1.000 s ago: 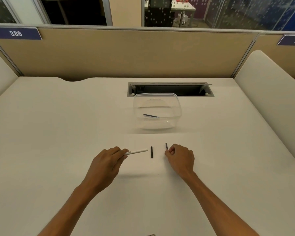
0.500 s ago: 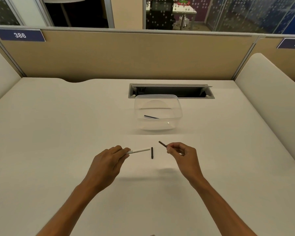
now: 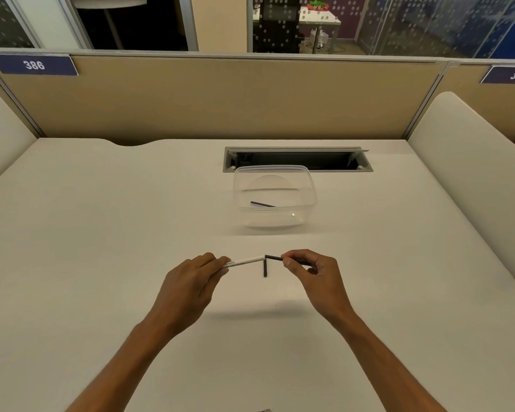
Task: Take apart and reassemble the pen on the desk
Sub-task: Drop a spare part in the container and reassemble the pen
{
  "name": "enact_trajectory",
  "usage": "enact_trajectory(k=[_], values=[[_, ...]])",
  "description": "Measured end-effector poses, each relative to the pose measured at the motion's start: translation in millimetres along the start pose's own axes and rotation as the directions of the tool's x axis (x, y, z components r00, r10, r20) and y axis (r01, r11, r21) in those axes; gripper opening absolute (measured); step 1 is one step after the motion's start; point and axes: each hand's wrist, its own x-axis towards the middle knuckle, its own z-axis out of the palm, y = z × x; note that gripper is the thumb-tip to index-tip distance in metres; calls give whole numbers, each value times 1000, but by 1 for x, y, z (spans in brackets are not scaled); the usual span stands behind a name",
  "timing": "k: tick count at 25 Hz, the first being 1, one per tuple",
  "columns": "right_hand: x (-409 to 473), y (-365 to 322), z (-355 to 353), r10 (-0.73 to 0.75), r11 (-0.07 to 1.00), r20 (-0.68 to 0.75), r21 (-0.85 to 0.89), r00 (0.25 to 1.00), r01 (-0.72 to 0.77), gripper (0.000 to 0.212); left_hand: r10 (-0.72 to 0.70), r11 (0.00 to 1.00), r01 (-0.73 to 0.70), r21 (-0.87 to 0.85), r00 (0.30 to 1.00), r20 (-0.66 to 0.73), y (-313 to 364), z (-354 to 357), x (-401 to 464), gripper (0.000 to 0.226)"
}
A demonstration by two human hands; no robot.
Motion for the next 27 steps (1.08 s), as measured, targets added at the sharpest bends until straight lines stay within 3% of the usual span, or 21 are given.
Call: enact_trajectory(k=[4,9,20,23,27], values=[[1,-3,-1,-17,999,50,-33,999,18,12,11,1000,-11,-25,1000,9,1,1,0,36],[3,-5,-3,-40,999,-12,-7,999,40,12,-12,1000,12,-29,1000,0,-1,1,0,35],[3,-12,2,-79,996,75,-38,994,82,10,12,1000,-12,-28,1000,18,4,1,-1,36],[3,-15,9,-12,992,18,122,1000,9,19,-4,999,6,-52,1000,25,5,4,-3,33],[-1,-18,19,140,906,-98,414,985,-87,23,-32,995,34,-92,999,15,5,6,-2,24]])
